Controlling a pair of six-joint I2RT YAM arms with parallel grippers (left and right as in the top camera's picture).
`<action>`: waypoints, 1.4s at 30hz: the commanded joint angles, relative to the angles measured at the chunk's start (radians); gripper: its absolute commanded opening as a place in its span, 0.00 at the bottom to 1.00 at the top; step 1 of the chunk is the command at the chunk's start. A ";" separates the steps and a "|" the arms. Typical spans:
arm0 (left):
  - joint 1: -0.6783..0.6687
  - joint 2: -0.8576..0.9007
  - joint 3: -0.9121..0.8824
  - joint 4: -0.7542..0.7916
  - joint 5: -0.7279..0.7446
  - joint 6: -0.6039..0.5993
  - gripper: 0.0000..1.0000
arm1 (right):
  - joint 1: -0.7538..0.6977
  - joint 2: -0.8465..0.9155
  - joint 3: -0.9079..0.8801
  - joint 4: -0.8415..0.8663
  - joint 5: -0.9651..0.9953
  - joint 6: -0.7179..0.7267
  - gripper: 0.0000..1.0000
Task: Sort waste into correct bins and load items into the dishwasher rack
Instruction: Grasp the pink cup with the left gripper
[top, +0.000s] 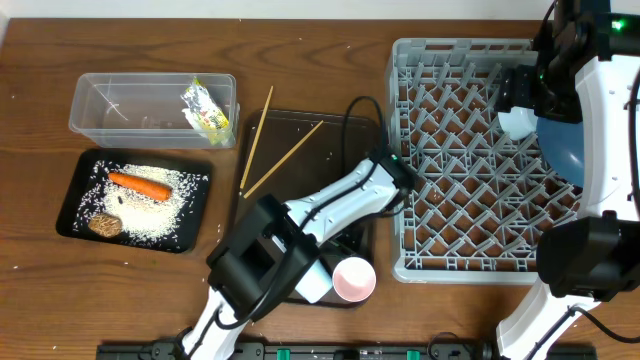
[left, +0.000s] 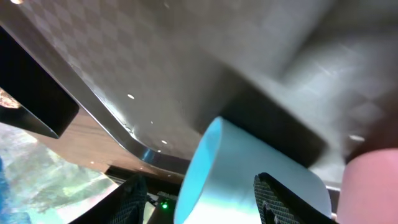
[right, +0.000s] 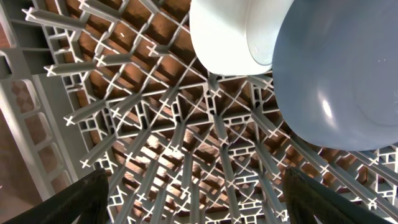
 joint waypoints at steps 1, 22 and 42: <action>0.066 -0.020 -0.006 0.003 -0.038 -0.016 0.57 | -0.009 0.008 -0.005 -0.004 0.007 -0.010 0.82; 0.188 -0.463 0.007 0.100 0.352 0.374 0.62 | -0.009 0.008 -0.005 0.008 0.007 -0.018 0.85; 0.105 -0.460 -0.375 0.411 0.523 0.396 0.62 | -0.008 0.008 -0.005 -0.007 0.007 -0.029 0.85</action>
